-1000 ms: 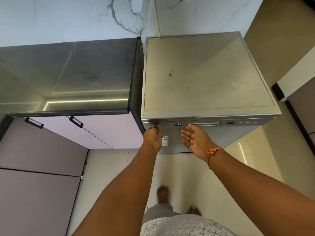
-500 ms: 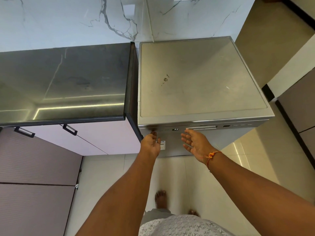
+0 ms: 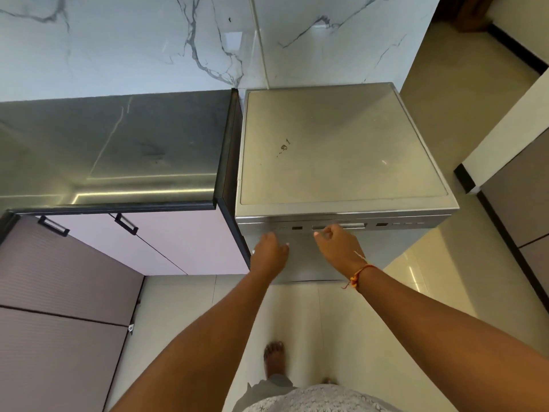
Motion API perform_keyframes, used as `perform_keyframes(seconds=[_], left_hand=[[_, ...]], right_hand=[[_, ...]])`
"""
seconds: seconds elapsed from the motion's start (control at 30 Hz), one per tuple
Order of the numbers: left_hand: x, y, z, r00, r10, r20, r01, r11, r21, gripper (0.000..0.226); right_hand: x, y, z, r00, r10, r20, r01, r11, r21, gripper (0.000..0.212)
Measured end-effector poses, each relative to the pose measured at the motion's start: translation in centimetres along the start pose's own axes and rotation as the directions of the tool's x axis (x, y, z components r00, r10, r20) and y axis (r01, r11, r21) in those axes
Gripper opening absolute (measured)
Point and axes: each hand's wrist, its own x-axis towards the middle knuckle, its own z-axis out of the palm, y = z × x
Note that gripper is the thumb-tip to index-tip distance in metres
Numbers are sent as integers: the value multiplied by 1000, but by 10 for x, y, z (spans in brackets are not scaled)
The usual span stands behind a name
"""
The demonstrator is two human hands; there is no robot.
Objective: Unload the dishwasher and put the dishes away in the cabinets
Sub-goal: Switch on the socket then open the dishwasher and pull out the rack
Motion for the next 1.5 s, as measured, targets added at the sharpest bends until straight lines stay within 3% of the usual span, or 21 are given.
perform_keyframes(seconds=[0.07, 0.2, 0.3, 0.43, 0.73, 0.87, 1.13, 1.5], left_hand=[[-15, 10, 0, 961, 269, -64, -240, 926, 291, 59], [-21, 38, -22, 876, 482, -30, -377, 722, 580, 88], [-20, 59, -48, 845, 535, -25, -365, 610, 704, 98], [-11, 85, -84, 812, 578, -81, -312, 547, 777, 99], [58, 144, -194, 705, 664, -250, -238, 553, 799, 92], [121, 167, -248, 705, 646, -293, -213, 587, 781, 89], [287, 223, -352, 705, 614, -355, -186, 643, 743, 89], [433, 292, -415, 687, 657, -309, -223, 596, 772, 94]], right_hand=[[-1, -2, -11, 984, -144, -100, 112, 956, -270, 53], [0, -10, -46, 869, -478, -128, 286, 697, -658, 74], [6, -20, -73, 823, -558, -106, 313, 602, -735, 84], [13, -48, -100, 797, -602, -56, 346, 529, -775, 88], [79, -158, -137, 712, -682, -167, 362, 560, -745, 80], [135, -215, -147, 668, -713, -210, 361, 558, -747, 73], [255, -322, -161, 666, -704, -246, 346, 584, -734, 73], [358, -356, -168, 638, -725, -259, 286, 536, -794, 70]])
